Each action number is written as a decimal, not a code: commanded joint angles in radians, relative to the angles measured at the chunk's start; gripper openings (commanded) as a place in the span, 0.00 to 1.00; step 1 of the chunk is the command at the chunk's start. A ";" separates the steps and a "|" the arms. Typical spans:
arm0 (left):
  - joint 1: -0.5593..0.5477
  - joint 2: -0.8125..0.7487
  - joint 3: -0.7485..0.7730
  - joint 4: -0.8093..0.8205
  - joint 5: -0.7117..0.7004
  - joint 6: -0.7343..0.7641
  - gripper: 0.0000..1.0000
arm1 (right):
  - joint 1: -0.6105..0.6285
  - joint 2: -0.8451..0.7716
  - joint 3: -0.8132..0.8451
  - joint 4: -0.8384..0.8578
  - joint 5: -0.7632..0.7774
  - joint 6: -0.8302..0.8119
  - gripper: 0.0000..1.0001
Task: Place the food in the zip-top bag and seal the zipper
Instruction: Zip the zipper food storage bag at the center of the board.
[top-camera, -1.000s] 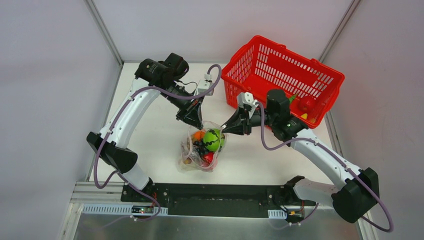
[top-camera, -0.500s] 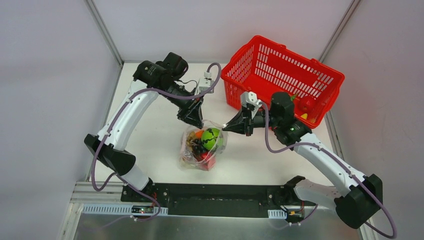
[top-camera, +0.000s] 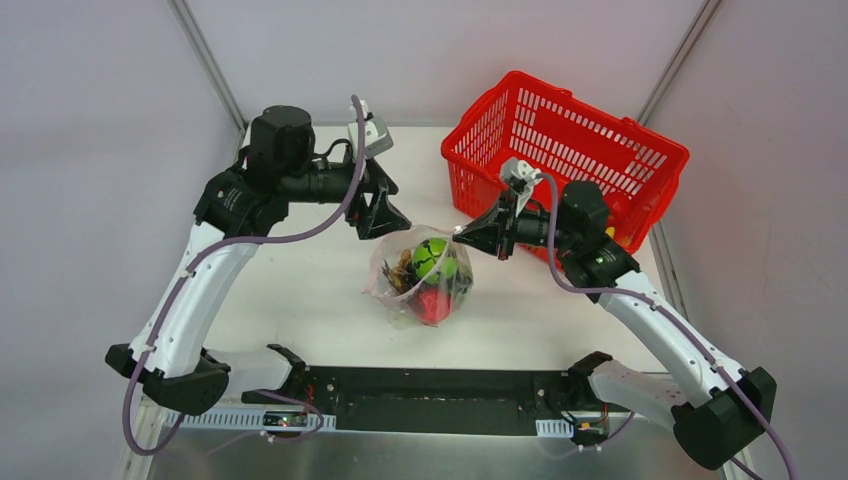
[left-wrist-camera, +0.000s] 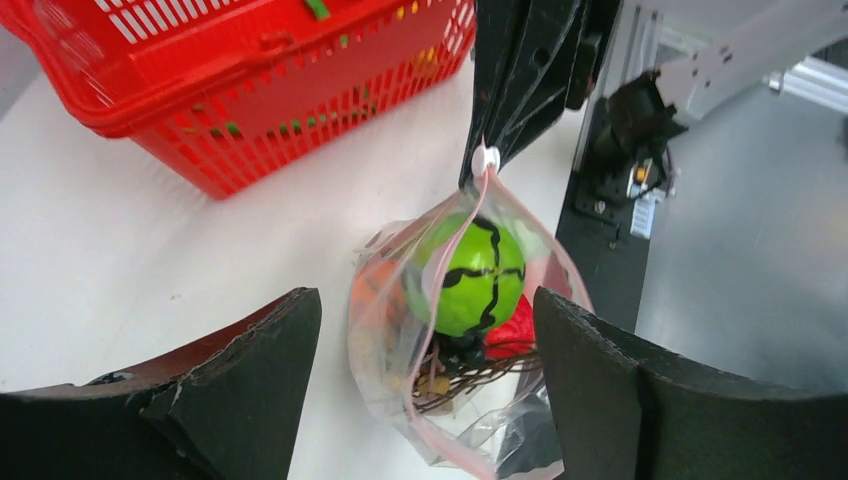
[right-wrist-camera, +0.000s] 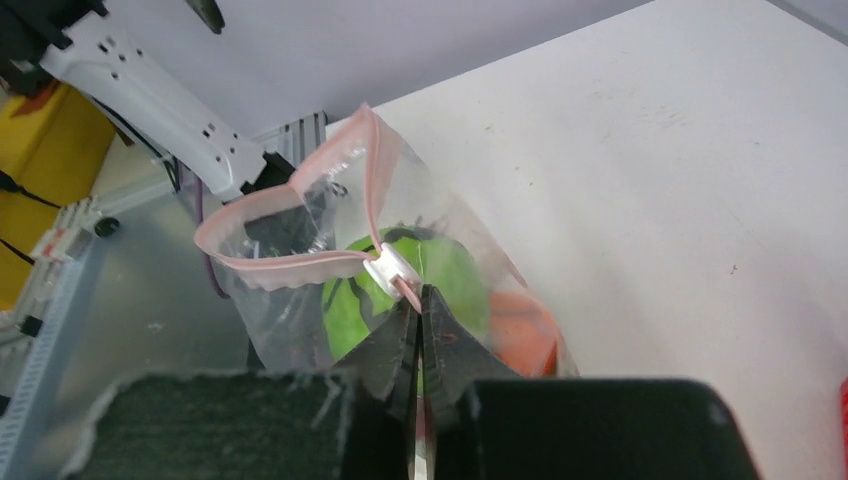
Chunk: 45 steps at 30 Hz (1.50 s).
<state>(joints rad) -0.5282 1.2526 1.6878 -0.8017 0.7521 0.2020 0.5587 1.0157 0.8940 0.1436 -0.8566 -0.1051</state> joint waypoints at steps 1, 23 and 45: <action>-0.018 -0.009 0.006 0.126 -0.066 -0.114 0.79 | -0.005 -0.040 0.105 0.063 0.033 0.169 0.00; -0.265 0.121 -0.006 0.273 -0.189 -0.063 0.72 | -0.005 0.022 0.172 -0.107 -0.003 0.073 0.00; -0.280 0.159 -0.002 0.137 -0.149 0.029 0.00 | -0.005 0.018 0.159 -0.133 0.082 0.047 0.00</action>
<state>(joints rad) -0.7998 1.4162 1.6581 -0.6033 0.5758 0.1879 0.5560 1.0557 1.0119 -0.0288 -0.7895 -0.0460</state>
